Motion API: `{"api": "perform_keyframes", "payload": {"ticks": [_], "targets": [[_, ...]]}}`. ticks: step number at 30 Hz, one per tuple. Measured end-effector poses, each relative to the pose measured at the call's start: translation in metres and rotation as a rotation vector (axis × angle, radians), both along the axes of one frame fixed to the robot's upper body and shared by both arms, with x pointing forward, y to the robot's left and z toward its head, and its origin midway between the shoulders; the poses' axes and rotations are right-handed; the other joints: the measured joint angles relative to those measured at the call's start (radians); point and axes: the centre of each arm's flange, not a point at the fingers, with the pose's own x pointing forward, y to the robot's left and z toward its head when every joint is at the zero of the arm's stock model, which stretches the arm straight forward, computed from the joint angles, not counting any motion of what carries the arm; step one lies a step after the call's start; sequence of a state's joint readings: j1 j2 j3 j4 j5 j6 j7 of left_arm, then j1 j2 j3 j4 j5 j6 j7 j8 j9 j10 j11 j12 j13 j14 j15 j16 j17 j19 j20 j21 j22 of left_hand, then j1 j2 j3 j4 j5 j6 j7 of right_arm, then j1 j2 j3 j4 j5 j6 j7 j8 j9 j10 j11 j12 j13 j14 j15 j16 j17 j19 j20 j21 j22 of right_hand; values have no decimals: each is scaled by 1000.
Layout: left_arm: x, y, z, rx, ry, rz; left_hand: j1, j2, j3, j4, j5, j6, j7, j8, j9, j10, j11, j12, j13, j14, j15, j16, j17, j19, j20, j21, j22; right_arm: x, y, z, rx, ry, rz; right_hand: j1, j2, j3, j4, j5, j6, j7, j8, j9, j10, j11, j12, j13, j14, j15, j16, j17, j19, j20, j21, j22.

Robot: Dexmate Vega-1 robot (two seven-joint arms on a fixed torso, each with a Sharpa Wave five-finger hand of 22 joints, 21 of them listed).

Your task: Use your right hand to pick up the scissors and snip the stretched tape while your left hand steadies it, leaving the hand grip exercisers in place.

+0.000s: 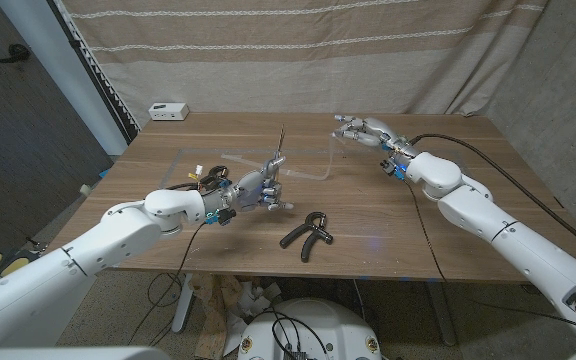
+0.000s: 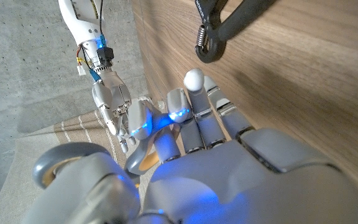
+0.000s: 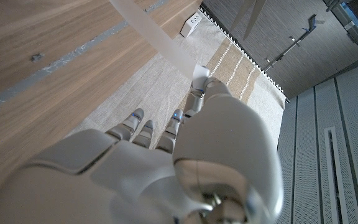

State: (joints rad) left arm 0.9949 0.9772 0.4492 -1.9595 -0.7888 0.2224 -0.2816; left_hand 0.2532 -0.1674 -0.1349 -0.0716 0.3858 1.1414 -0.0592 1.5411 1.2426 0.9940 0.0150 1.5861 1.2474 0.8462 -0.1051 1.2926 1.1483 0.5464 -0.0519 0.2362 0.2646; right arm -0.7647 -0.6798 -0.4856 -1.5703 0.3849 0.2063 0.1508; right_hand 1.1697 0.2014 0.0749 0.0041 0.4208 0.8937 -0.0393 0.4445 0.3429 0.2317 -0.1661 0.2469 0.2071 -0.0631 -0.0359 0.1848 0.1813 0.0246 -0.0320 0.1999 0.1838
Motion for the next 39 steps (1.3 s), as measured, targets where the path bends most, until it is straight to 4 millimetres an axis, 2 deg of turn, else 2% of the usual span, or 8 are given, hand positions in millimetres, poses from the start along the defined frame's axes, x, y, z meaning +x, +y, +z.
{"api": "perform_keyframes", "payload": {"ticks": [21, 39], "targets": [[4, -6, -2, -24, 72, -107, -8, -8, 0, 0, 0, -6, 6, 0, 0, -2, -5, 0, 0, -9, 2, -7, -16, 0, 0, 0, -3, 10, 27, 21, 45, -29, 80, -10, 2, 15, 16, -8, -10, -7, 0, 24, -11, -11, -5, 0, 0, 0, 0, 0, -7, 0, 0, 0], [7, -12, -7, -51, 123, -189, -10, -10, 0, 0, -6, -7, 7, 0, 1, -1, -4, 0, 0, -10, 4, -6, -20, 0, 0, 0, -5, 18, 43, 29, 60, -26, 114, -18, -2, 23, 23, -15, -20, -6, 7, 40, -16, -16, -5, 0, 0, 0, 0, 0, -7, 0, 0, 0]]}}
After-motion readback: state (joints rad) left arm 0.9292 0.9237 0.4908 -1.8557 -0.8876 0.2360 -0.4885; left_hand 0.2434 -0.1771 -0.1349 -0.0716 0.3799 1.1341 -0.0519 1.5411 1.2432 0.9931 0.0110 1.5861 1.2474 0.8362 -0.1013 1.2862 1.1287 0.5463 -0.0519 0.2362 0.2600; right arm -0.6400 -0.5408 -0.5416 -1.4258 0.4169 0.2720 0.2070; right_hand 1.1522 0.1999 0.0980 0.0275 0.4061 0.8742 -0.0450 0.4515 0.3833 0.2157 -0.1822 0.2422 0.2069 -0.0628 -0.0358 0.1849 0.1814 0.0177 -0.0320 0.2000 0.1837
